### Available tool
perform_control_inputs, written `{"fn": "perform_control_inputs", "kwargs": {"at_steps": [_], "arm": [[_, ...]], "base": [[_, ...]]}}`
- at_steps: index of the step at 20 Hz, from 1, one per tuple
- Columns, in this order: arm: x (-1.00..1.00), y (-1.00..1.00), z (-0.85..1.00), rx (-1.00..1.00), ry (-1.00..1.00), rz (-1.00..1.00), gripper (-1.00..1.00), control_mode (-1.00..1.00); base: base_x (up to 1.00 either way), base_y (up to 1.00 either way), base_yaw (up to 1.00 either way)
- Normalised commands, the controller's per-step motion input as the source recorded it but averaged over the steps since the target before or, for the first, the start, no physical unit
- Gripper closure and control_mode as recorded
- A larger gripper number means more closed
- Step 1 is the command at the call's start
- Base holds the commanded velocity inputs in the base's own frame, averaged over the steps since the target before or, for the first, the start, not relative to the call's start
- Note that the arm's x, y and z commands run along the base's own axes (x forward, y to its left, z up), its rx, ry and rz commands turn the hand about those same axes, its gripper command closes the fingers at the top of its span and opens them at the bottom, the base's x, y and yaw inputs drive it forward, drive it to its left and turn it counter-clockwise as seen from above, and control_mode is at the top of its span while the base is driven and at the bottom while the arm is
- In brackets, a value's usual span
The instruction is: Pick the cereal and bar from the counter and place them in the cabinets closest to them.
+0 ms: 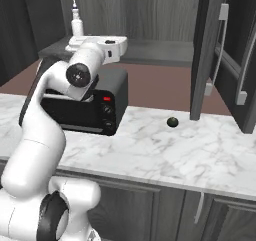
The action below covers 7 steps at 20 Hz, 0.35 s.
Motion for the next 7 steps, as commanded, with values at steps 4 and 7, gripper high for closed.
{"fn": "perform_control_inputs", "kwargs": {"at_steps": [4, 7], "arm": [[-0.96, -0.18, 0.06, 0.07, -0.35, 0.00, -1.00, -1.00], [-0.86, -0.15, 0.11, 0.08, -0.40, 0.00, -1.00, -1.00]], "base": [[0.00, 0.00, 0.00], [0.00, 0.00, 0.00]]}}
